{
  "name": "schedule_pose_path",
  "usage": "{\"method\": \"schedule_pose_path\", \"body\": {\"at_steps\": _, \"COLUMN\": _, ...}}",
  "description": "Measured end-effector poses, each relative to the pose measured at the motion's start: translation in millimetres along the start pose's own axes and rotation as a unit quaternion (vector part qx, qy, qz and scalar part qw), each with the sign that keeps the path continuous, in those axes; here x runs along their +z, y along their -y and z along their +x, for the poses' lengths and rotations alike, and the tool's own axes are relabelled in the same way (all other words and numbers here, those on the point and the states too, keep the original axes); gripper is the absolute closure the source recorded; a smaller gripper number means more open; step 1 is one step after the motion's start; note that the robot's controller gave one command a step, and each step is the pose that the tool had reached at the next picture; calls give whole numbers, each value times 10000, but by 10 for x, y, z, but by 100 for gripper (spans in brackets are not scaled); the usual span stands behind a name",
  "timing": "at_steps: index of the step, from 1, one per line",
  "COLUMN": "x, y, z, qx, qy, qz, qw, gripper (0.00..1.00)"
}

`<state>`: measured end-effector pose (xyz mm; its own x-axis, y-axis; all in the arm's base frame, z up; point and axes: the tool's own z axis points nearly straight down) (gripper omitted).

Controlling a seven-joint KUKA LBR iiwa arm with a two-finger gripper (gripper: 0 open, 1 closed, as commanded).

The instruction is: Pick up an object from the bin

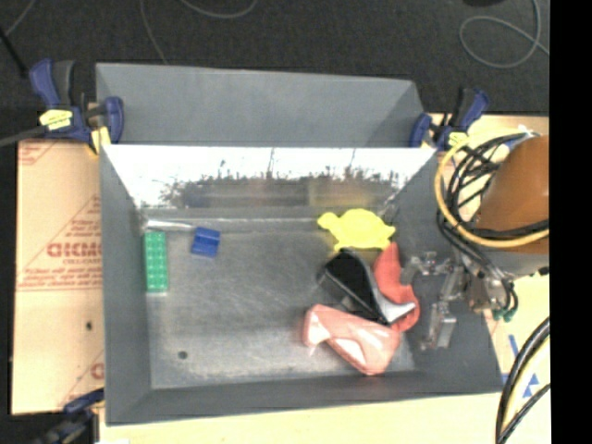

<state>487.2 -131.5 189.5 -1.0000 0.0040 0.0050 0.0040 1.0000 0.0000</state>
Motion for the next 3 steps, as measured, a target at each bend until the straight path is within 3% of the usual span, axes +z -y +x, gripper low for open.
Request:
{"method": "schedule_pose_path", "body": {"at_steps": 1, "x": -43, "y": -5, "z": -19, "qx": -22, "qy": 41, "qz": 10, "qw": 10000, "gripper": 0}}
{"method": "schedule_pose_path", "body": {"at_steps": 2, "x": 538, "y": -354, "z": 57, "qx": 688, "qy": 41, "qz": 1, "qw": 9976, "gripper": 0}}
{"method": "schedule_pose_path", "body": {"at_steps": 3, "x": 708, "y": -348, "z": 115, "qx": 406, "qy": 21, "qz": 0, "qw": 9992, "gripper": 0}}
